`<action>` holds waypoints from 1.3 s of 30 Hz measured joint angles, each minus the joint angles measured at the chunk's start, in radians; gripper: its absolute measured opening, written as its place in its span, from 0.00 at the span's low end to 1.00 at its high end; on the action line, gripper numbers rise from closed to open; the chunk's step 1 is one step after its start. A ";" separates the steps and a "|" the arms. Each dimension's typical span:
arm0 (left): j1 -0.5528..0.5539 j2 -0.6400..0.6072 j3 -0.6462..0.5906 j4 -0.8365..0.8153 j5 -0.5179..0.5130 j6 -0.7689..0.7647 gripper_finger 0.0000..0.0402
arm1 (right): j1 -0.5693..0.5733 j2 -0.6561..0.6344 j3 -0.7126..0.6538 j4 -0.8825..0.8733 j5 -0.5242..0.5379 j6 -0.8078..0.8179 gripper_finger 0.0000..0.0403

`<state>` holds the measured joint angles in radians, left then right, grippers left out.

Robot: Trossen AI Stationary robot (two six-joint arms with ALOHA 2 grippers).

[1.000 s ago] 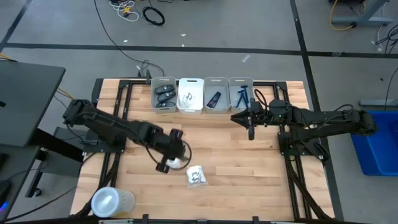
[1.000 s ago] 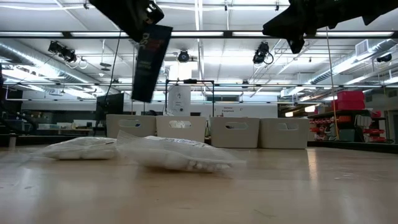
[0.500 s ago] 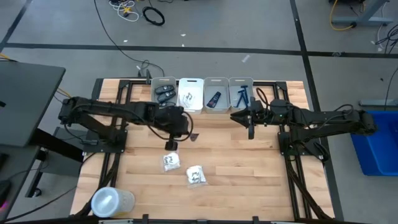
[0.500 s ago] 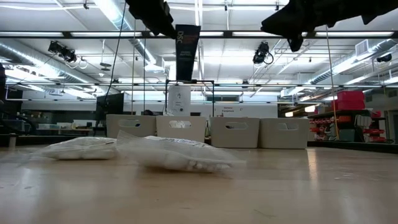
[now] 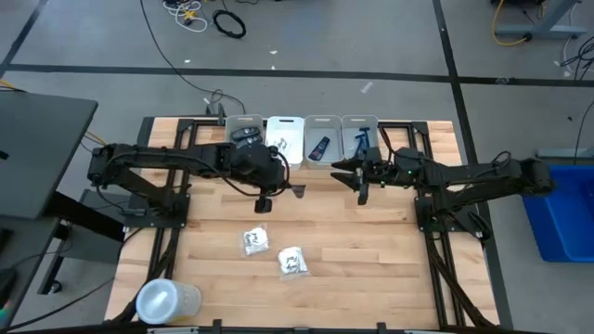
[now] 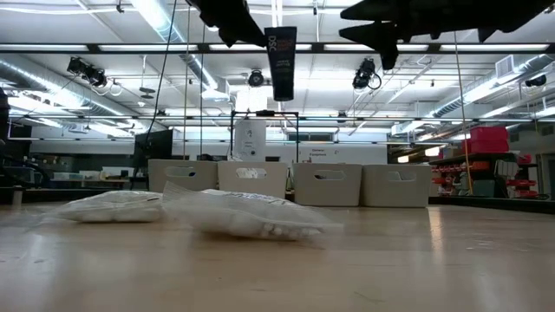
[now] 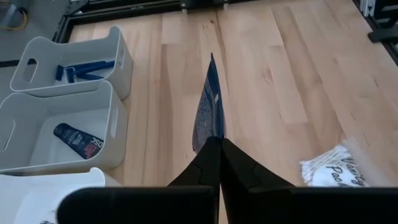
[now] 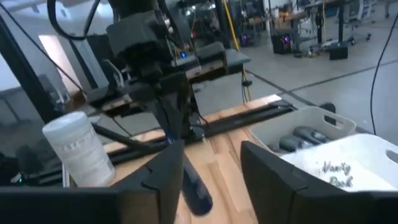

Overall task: Pick & Place Travel size toiletries
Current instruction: Put the blue shave cream into the middle gray bin

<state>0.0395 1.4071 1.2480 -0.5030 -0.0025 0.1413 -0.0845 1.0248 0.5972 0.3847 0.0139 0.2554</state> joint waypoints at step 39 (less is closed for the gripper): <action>0.043 0.001 0.000 0.006 0.026 -0.005 0.00 | 0.041 0.456 0.118 0.405 -0.071 -0.046 0.52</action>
<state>0.0824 1.4082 1.2480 -0.4969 0.0231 0.1360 -0.0433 1.4806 0.7151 0.7895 -0.0566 0.2089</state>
